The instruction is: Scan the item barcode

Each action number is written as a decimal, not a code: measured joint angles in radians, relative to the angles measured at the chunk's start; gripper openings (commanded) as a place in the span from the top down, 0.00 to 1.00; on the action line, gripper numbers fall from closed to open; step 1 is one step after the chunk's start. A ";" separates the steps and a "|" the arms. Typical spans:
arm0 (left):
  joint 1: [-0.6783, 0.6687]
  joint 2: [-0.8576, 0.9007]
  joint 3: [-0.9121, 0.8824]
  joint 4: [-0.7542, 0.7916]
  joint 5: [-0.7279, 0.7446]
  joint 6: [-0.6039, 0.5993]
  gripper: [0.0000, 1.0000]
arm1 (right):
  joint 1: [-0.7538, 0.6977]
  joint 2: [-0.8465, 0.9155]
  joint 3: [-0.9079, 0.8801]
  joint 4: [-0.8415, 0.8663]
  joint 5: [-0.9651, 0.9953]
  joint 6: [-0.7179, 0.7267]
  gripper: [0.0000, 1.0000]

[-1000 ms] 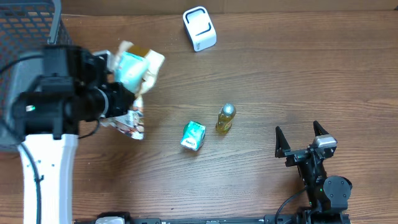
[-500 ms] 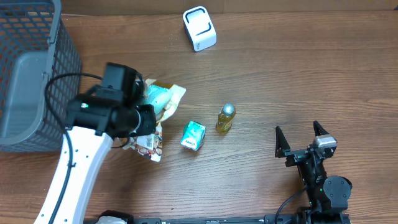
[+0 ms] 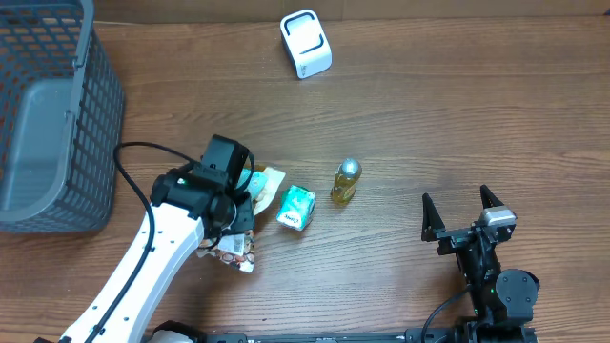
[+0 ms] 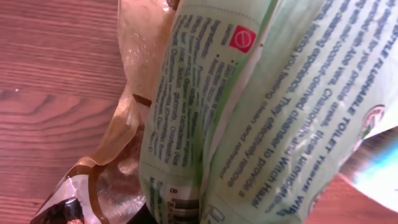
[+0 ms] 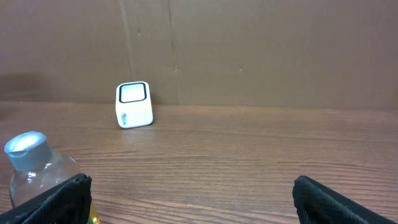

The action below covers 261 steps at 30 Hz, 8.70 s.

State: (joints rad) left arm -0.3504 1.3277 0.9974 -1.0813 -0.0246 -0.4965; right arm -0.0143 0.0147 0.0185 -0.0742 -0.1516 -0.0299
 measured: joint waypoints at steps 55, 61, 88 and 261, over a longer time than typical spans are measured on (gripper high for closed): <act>-0.002 0.175 0.248 0.070 -0.130 0.077 0.00 | 0.000 0.000 0.000 0.000 0.000 0.000 0.00; -0.002 0.175 0.367 0.081 -0.130 0.111 0.00 | 0.000 0.000 0.000 -0.001 0.000 0.000 0.00; 0.087 0.176 0.367 0.072 -0.176 0.153 0.07 | 0.000 0.000 0.000 -0.001 0.000 0.000 0.00; -0.356 0.541 0.331 0.090 -0.409 0.089 0.96 | 0.000 0.000 0.000 -0.001 0.000 0.000 0.00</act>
State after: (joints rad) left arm -0.7063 1.8683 1.3281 -0.9916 -0.4339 -0.4080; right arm -0.0147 0.0147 0.0185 -0.0750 -0.1516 -0.0299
